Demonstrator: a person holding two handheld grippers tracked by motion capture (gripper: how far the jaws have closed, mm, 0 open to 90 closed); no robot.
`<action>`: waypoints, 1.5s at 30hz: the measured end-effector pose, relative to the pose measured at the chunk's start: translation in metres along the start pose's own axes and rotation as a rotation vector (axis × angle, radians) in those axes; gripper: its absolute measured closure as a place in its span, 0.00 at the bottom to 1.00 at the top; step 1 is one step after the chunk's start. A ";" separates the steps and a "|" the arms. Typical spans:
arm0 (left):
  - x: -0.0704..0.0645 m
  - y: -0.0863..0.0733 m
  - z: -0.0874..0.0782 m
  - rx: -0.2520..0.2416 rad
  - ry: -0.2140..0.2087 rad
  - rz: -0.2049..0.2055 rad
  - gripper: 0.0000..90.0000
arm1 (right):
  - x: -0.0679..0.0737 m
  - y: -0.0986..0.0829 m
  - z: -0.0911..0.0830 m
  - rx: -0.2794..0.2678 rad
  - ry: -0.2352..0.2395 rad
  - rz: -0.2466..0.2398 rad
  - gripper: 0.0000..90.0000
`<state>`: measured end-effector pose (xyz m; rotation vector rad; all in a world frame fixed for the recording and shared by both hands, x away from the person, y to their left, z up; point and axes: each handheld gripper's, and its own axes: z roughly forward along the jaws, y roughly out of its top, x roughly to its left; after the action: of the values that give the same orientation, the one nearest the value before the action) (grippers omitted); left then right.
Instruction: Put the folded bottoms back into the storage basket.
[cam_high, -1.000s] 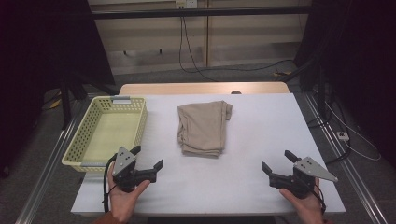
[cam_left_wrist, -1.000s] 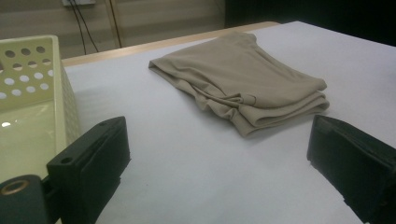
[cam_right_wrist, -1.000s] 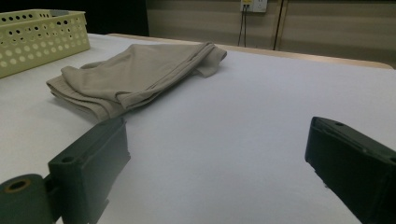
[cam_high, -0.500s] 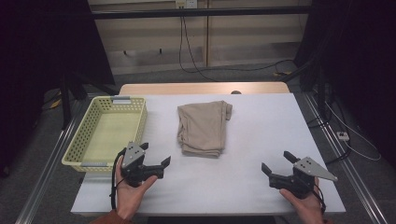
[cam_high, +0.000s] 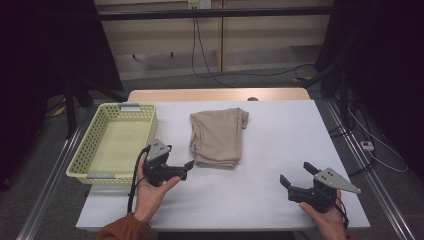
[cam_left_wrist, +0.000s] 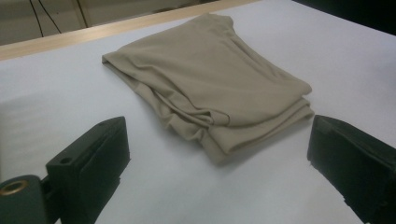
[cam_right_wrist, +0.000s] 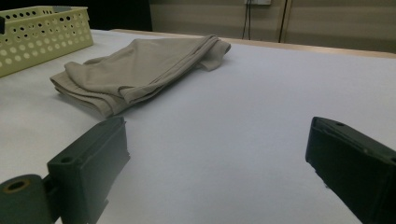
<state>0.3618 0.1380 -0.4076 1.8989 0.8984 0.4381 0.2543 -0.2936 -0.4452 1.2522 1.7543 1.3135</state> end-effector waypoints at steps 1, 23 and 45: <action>0.001 0.002 0.002 0.002 0.008 0.004 0.06 | 0.000 0.000 0.001 0.000 0.000 0.000 0.06; 0.008 0.046 0.033 -0.001 0.036 0.011 0.10 | 0.000 0.000 0.003 0.008 0.010 0.008 0.06; 0.018 0.064 0.074 0.019 0.021 -0.055 0.06 | 0.001 0.000 0.002 0.009 0.008 0.001 0.06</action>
<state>0.4461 0.0884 -0.3886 1.8852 0.9694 0.4182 0.2558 -0.2916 -0.4457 1.2540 1.7675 1.3145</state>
